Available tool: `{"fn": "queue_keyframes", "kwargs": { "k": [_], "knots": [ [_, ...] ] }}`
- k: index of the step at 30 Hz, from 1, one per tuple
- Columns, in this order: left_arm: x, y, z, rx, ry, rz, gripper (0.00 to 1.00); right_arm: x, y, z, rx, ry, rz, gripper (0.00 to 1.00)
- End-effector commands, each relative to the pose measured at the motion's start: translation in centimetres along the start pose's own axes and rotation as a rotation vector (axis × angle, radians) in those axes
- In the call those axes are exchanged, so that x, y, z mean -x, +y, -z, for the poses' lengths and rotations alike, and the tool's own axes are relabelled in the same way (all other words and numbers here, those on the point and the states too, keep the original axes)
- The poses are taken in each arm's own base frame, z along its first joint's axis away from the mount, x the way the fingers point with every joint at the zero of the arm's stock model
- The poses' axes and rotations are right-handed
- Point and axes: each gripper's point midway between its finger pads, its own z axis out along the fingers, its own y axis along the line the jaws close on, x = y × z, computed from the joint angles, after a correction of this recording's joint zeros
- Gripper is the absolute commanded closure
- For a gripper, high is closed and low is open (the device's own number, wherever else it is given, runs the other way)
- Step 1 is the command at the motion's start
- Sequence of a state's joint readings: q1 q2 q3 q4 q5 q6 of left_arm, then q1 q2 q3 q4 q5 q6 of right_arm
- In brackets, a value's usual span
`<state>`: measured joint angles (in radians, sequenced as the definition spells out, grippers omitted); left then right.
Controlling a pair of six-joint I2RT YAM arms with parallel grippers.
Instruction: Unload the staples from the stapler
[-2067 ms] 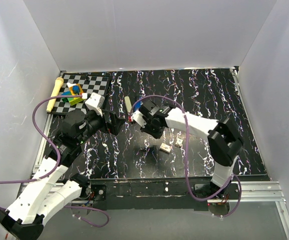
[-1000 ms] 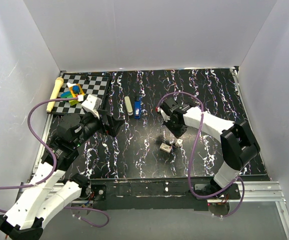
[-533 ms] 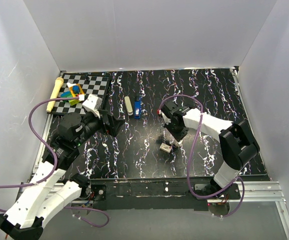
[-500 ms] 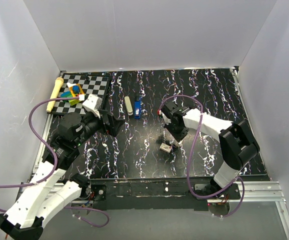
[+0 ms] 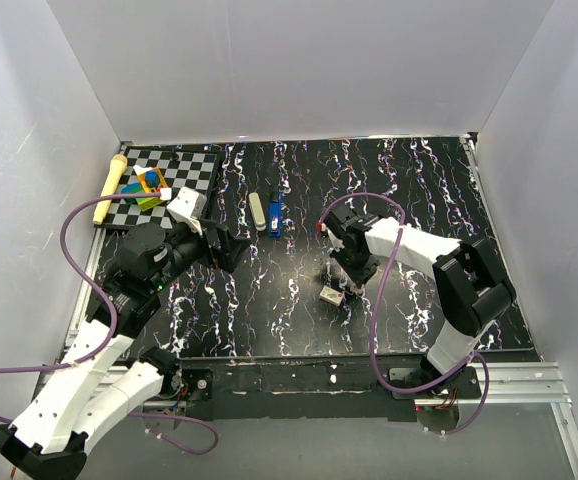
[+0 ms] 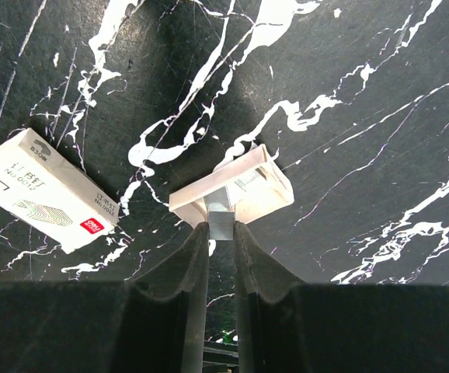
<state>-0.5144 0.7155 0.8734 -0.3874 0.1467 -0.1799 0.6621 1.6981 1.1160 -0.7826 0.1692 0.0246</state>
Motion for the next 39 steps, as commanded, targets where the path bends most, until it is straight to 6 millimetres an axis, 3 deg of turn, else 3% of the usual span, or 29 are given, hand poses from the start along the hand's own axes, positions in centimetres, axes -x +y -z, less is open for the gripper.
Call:
{"fn": "queue_keyframes", "kwargs": {
  "k": [1, 9, 13, 21, 27, 36, 39],
  "knots": [
    [0.1, -0.1, -0.1, -0.009, -0.007, -0.005, 0.02, 0.6, 0.2, -0.2, 0.01, -0.013, -0.027, 0.76],
    [0.0, -0.1, -0.2, -0.01, -0.002, -0.004, 0.02, 1.4, -0.1, 0.2, -0.005, -0.037, -0.039, 0.61],
    [0.0, -0.1, -0.2, -0.01, -0.002, -0.006, 0.02, 1.8, -0.3, 0.5, -0.015, -0.048, -0.043, 0.59],
    [-0.5, -0.5, -0.8, -0.036, 0.026, 0.001, 0.02, 3.6, -3.7, 3.2, -0.109, -0.145, -0.135, 0.54],
    [-2.2, -0.1, -2.0, -0.024, 0.099, 0.023, 0.02, 4.7, -5.7, 3.8, -0.068, -0.197, -0.258, 0.58],
    [-5.6, -0.6, -4.5, -0.048, 0.259, 0.061, 0.02, 6.5, -5.7, 2.7, 0.047, -0.248, -0.361, 0.7],
    [-6.2, -0.6, -4.9, -0.044, 0.284, 0.066, 0.02, 7.6, -4.4, 2.3, 0.122, -0.266, -0.372, 0.75]
  ]
}}
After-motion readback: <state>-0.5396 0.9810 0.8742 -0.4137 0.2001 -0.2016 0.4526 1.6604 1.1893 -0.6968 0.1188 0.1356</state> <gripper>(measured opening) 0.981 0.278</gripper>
